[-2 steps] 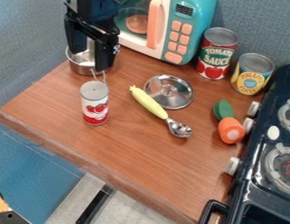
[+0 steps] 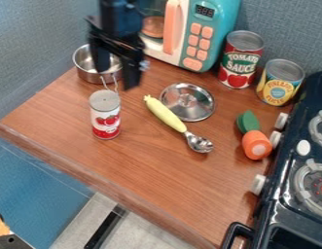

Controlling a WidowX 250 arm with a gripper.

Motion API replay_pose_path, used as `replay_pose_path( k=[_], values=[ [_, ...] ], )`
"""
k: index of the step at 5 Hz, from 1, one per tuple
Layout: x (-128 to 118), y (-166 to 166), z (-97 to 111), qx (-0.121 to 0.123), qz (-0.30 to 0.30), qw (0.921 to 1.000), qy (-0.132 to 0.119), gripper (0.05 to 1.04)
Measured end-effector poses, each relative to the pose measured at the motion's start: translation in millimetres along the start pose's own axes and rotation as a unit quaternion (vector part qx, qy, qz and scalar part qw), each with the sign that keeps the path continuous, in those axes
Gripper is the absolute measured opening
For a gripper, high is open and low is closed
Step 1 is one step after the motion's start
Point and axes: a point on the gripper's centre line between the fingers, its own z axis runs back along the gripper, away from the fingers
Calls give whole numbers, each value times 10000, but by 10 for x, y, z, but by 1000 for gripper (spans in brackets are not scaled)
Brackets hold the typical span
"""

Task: Put the orange thing into the silver pot

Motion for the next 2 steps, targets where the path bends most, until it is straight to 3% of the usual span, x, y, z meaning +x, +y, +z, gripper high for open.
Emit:
replay_pose_path(
  k=[1, 2],
  values=[
    [367, -220, -156, -42, 124, 9998, 129, 999],
    [773, -491, -355, -170, 468, 9987, -93, 999]
  ],
)
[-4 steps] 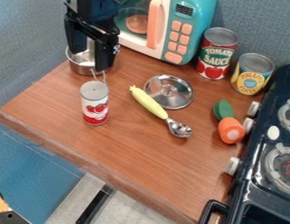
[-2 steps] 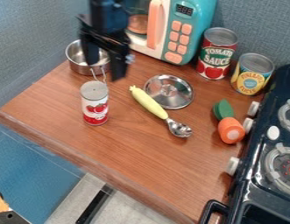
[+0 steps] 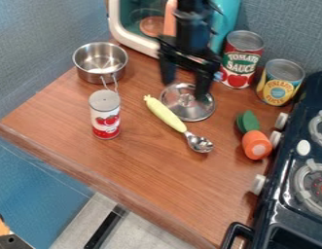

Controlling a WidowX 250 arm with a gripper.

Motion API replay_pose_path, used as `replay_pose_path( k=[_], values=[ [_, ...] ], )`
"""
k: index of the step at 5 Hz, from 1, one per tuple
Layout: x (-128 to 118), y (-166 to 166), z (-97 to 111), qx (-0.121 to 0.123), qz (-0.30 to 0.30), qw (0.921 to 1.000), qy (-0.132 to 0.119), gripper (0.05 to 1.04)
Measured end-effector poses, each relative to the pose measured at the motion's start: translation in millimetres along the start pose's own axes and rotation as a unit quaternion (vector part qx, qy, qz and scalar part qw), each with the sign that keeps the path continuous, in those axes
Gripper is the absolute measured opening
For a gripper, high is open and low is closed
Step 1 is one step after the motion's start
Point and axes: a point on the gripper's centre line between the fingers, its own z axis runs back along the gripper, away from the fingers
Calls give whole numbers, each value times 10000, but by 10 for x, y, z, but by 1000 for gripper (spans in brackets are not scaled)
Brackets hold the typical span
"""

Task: Put the orange thing into the silver pot

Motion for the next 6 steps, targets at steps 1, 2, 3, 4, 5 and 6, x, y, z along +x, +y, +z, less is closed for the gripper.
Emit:
replay_pose_path(
  k=[1, 2, 3, 4, 5, 6],
  values=[
    [265, -203, -202, 201, 407, 9989, -128, 999],
    [497, -384, -387, 100, 754, 9968, -248, 999],
    [651, -448, -519, -41, 1026, 9942, -324, 999],
    [754, -567, -618, -187, 1048, 9937, -342, 999],
    [824, -657, -698, -298, 946, 9946, -320, 999],
    [829, -698, -814, -447, 916, 9946, -218, 963]
  ],
)
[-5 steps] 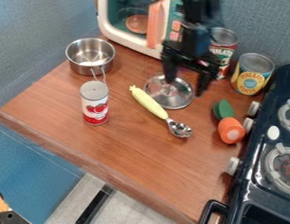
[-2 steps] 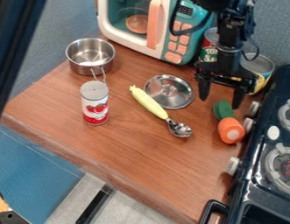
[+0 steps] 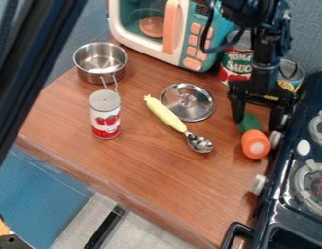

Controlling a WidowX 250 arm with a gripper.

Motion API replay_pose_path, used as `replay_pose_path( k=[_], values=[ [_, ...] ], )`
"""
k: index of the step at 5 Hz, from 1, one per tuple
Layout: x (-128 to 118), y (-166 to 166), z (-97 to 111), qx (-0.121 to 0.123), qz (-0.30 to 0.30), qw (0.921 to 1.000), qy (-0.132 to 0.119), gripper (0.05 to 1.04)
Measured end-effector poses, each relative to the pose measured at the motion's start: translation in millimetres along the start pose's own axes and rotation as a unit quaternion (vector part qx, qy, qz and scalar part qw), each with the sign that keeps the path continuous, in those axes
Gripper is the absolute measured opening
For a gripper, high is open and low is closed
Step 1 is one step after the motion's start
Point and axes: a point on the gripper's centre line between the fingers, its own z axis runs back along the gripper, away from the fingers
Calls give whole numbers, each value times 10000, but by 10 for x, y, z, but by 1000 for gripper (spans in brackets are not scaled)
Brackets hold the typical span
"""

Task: Put the orange thing into the silver pot

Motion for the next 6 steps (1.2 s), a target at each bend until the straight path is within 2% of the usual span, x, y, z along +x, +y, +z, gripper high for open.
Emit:
replay_pose_path(
  k=[1, 2, 4, 5, 6],
  values=[
    [-21, 22, -17, 73, 89, 9999, 30, 682],
    [-69, 22, -39, 3, 73, 10000, 27, 442],
    [-203, 54, 10, 92, -230, 9995, 211, 285],
    [-190, 23, 216, 81, -609, 9980, 133, 188],
    [-186, 80, 499, 51, -910, 9958, -74, 114]
  ],
)
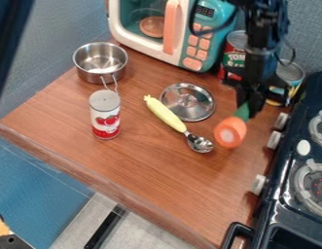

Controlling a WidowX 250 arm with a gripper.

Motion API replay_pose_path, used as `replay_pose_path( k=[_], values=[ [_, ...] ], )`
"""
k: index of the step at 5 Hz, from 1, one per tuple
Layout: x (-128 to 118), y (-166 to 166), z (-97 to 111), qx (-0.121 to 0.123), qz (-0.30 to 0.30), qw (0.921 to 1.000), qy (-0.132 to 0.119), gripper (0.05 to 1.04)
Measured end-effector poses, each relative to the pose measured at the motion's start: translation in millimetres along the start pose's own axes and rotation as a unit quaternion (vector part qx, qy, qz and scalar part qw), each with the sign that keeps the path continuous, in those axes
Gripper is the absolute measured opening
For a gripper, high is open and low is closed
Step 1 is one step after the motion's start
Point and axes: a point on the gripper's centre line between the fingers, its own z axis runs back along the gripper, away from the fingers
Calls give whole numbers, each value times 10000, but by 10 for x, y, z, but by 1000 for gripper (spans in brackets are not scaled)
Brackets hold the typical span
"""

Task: Put the orange thing into the silver pot

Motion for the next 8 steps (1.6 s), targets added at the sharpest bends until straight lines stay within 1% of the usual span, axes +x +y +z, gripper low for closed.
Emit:
replay_pose_path(
  k=[1, 2, 3, 4, 5, 6, 7, 8],
  values=[
    [-32, 116, 311, -78, -309, 9992, -240, 94],
    [-160, 348, 733, -12, -417, 9985, -365, 94],
    [-323, 768, 1087, 241, -137, 9991, -317, 94],
    [-433, 1169, 1270, 234, -21, 9986, -464, 94],
    [-452, 1662, 1423, 606, 0, 9938, -934, 94],
    [-410, 2089, 1580, 978, -34, 9890, -1111, 94],
    [-433, 2405, 1443, 1072, 470, 9886, -946, 94],
    [-326, 2633, 1259, 1212, 831, 9853, -875, 94]
  ],
)
